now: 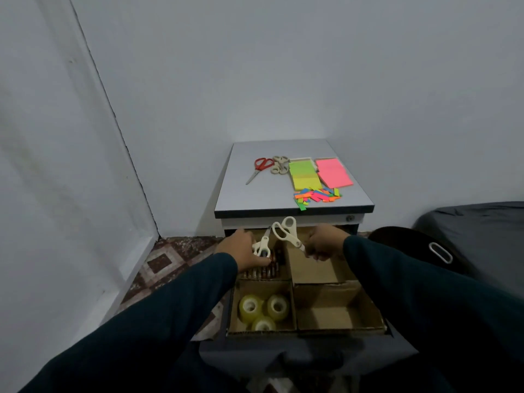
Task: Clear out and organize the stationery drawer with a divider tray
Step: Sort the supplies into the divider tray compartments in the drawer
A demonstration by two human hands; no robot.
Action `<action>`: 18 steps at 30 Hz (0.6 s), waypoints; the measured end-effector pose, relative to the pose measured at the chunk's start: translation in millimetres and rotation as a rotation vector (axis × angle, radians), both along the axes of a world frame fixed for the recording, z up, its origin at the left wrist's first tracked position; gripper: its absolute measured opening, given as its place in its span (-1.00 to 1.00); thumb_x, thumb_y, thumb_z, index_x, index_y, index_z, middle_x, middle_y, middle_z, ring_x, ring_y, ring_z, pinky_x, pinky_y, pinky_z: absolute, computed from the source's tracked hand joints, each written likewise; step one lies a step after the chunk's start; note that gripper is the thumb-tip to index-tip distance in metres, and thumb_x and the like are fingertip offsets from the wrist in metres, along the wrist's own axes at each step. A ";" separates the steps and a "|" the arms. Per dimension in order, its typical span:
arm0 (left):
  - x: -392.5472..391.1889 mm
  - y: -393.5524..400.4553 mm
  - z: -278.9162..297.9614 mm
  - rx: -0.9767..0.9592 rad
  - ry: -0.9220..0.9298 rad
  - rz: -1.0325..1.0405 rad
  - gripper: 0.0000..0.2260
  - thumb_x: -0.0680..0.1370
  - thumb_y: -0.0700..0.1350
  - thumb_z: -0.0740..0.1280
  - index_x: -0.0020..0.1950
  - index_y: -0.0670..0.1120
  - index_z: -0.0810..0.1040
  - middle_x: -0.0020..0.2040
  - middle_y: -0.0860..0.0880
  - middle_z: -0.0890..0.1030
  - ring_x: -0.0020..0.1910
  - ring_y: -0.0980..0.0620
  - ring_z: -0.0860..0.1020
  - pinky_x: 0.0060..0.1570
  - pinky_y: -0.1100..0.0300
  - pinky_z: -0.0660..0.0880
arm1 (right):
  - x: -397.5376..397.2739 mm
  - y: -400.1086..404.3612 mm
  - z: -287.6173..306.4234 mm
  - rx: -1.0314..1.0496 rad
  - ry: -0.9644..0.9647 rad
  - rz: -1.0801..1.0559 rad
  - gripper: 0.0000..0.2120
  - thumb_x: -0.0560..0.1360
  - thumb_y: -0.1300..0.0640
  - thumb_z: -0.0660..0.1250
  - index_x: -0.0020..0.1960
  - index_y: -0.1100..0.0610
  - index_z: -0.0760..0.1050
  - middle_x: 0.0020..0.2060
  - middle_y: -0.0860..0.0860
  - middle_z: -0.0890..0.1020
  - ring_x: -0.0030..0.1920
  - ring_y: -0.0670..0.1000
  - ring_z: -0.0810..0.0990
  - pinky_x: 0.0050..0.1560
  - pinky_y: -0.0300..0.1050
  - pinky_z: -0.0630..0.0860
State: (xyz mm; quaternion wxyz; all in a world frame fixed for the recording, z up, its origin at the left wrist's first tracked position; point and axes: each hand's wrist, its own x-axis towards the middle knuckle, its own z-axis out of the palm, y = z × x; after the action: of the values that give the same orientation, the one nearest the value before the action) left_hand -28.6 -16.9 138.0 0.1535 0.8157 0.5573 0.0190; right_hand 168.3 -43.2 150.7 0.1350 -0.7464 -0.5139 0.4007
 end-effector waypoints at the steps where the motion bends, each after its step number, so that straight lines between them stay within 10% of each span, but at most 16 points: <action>1: 4.7 -4.2 -3.5 -0.010 0.009 -0.009 -0.49 0.41 0.19 0.40 0.19 -0.13 0.46 0.16 -0.10 0.45 0.04 -0.04 0.49 0.07 0.08 0.49 | 4.3 -3.9 -2.9 -0.014 0.001 -0.013 -0.90 0.54 0.26 0.25 -0.13 0.23 0.51 -0.36 0.03 0.49 -0.42 -0.08 0.42 -0.44 -0.31 0.39; 18: 101.2 7.9 -51.7 -0.030 0.142 -0.120 -0.54 0.47 0.20 0.33 0.18 -0.12 0.50 0.23 -0.13 0.42 0.15 -0.08 0.46 0.08 0.06 0.43 | 65.9 10.0 -57.5 -0.147 0.054 -0.244 -0.88 0.57 0.28 0.17 -0.12 0.21 0.44 -0.26 0.07 0.51 -0.37 -0.06 0.46 -0.50 -0.31 0.40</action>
State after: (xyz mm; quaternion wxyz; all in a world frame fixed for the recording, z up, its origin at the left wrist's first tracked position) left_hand 72.7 -8.9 86.2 0.1264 0.8445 0.5174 -0.0565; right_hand 234.2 -33.2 93.2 0.1415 -0.8002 -0.3846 0.4379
